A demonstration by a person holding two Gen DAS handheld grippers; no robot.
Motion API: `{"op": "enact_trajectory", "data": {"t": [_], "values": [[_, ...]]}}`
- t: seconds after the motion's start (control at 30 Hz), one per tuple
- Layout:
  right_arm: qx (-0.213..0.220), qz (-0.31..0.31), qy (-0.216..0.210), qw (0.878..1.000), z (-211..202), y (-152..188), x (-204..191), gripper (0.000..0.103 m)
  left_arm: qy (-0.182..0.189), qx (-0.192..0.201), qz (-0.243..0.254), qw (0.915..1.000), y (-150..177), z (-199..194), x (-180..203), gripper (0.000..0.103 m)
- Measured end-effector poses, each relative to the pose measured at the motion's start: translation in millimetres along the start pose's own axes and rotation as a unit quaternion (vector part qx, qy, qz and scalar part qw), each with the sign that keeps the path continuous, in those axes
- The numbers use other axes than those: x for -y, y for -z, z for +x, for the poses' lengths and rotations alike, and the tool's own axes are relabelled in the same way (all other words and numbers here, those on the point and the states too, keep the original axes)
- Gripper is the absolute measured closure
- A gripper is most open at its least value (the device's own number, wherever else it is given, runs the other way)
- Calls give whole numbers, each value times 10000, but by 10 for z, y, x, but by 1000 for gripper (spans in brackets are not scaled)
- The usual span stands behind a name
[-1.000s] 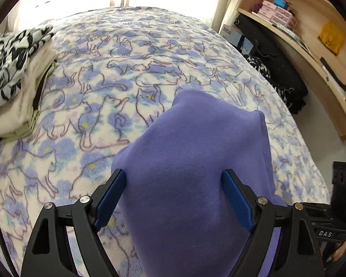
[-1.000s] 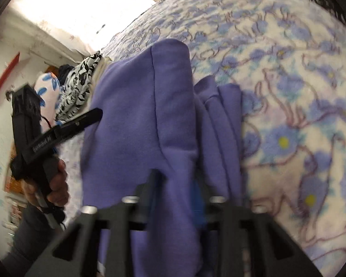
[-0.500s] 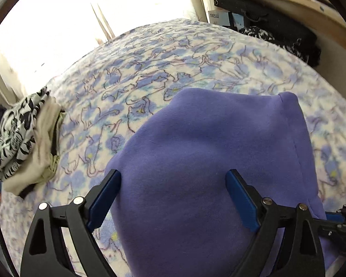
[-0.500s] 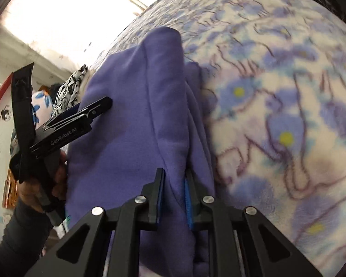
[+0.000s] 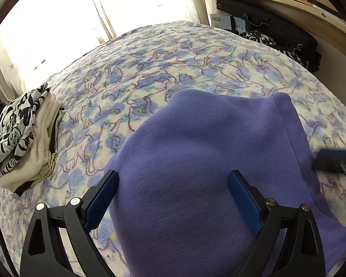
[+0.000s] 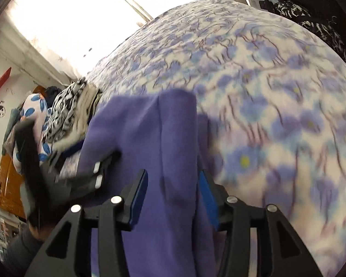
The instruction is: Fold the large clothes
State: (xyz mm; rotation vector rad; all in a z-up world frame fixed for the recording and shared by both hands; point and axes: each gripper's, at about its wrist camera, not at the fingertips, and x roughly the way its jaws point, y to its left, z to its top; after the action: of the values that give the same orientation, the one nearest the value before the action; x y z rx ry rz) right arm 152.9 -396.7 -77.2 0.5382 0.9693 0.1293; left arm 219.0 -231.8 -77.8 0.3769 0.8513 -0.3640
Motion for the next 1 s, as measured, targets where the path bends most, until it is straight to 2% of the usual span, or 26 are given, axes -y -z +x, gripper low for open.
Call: {"op": "enact_trajectory", "data": {"t": [0.07,0.2,0.23,0.3,0.47,0.6,0.7,0.77,0.9,1.0], "values": [[-94,129,-152,9998,159,-209,49,56,44,-5,-31,10000,-7,-9,1,7],[-142,223,-127,9996,391,-412,68,57,193,-75,-116,9997,-39,-41,-64,7],[-147,227,-110,9996,437,-443,76,61,243,-125,-127,9995,-54,-55,-89,7],[-181,115,6,9998,457,-443,37,70,401,-236,-150,9988,-87,-106,-160,7],[-132,-280,604,9977,409,-460,-67,74,323,-314,-552,9975,-68,-264,-510,7],[-227,-305,657,9971,436,-444,-18,74,757,-549,-974,9908,28,-225,-727,7],[-368,-437,843,9948,520,-427,-44,74,945,-629,-1201,9863,80,-162,-788,7],[-494,-441,958,9932,587,-430,-42,74,1100,-815,-1399,9807,115,-38,-815,7],[-715,-309,1031,9916,704,-440,21,74,1542,-1115,-1845,9642,153,193,-890,6],[-827,-305,1098,9900,769,-441,62,67,1588,-1148,-1893,9622,162,274,-876,1]]}}
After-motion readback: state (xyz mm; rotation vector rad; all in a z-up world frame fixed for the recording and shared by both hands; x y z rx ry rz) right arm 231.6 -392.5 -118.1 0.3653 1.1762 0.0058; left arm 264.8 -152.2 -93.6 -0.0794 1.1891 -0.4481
